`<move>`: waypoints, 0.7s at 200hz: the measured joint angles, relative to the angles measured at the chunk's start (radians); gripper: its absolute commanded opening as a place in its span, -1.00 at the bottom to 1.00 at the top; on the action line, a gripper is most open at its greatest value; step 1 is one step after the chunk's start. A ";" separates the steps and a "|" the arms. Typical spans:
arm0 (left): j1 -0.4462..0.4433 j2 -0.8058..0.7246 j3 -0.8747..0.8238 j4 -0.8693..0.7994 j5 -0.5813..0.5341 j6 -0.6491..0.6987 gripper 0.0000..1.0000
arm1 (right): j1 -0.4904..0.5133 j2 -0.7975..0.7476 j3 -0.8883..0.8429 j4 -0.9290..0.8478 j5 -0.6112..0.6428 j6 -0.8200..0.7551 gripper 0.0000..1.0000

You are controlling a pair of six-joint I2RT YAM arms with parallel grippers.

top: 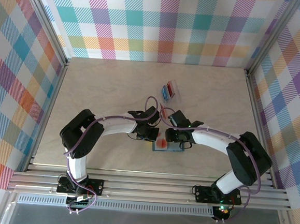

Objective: Put the credit cards into the card holder

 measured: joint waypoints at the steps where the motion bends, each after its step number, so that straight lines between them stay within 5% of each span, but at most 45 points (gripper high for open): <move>1: 0.000 0.000 0.000 0.000 0.000 0.000 -0.87 | 0.000 0.000 0.000 0.000 0.000 0.000 0.14; 61: 0.000 0.000 0.000 0.000 0.000 0.000 -0.87 | 0.000 0.034 0.019 0.004 0.009 -0.008 0.04; 140: 0.000 0.000 0.000 0.000 0.001 0.000 -0.87 | 0.001 0.060 0.040 -0.011 0.026 0.005 -0.69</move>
